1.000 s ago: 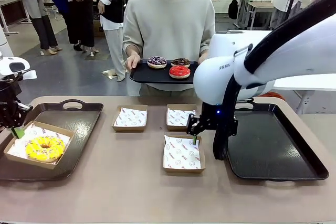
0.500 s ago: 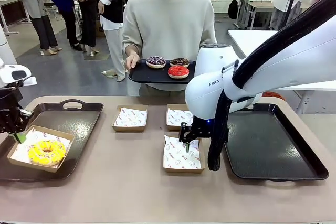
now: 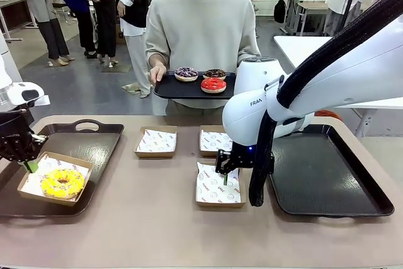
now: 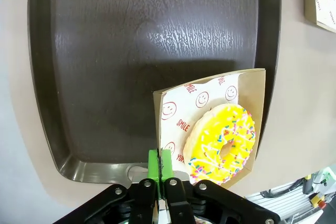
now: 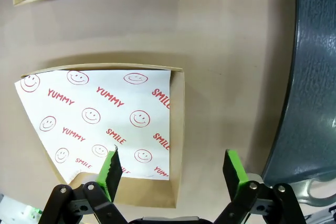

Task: Individually package the donuts and arrange them on the tray.
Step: Place the picked Paper togo box on the Handle tray while simultaneously picking up another Paper togo box from the table with the other hand.

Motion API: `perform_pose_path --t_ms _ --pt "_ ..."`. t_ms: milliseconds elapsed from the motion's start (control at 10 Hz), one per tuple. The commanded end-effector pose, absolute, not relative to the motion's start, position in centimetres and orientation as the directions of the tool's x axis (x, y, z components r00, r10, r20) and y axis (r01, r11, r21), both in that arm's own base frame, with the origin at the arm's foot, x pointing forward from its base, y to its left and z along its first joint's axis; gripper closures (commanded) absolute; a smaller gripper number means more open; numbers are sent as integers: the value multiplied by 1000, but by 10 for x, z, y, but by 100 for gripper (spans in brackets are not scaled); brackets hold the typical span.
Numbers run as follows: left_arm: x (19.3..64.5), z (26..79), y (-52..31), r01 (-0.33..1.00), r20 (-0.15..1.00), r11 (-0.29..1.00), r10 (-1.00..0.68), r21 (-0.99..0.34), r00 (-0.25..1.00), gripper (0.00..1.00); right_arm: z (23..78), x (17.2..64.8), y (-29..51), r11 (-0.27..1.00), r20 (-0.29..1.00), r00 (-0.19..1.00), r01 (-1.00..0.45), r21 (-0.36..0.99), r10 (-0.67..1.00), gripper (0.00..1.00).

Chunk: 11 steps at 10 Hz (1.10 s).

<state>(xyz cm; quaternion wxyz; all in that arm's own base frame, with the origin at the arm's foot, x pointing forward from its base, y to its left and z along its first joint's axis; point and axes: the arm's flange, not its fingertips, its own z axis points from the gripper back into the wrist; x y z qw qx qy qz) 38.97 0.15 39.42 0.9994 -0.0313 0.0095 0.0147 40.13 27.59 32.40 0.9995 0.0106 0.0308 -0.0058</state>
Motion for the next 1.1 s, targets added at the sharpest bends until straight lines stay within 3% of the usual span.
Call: perform_pose_path --t_ms 0,1000 --pt "399 390 -6 -34 -14 997 33 -70 999 99 318 401 279 1000 -37 999 26 9 -25 0" --pt "410 371 -23 -19 -54 999 17 -50 998 99 314 399 270 999 -56 998 33 27 -31 0"
